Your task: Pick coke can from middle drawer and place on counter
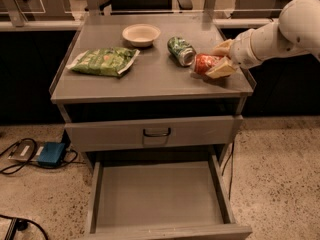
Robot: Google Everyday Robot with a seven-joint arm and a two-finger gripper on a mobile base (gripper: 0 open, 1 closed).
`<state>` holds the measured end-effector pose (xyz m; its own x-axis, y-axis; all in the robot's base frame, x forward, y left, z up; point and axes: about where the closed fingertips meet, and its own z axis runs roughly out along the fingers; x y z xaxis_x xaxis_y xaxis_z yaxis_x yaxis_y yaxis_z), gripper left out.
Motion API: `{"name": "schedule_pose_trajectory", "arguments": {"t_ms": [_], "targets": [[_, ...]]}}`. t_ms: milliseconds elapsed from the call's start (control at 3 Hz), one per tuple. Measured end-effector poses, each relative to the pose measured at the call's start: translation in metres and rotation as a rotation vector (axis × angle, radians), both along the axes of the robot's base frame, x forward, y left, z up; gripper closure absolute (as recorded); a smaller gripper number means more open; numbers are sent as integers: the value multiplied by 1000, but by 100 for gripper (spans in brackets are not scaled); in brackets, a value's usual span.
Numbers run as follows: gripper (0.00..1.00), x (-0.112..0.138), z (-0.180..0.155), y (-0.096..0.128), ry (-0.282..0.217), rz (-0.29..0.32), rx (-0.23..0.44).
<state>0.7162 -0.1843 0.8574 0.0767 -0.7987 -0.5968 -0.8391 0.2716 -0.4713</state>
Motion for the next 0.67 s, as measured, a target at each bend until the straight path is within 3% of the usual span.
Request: {"name": "schedule_pose_trajectory", "arguments": {"t_ms": [667], "targets": [[37, 0, 0, 0, 0, 0, 0]]}}
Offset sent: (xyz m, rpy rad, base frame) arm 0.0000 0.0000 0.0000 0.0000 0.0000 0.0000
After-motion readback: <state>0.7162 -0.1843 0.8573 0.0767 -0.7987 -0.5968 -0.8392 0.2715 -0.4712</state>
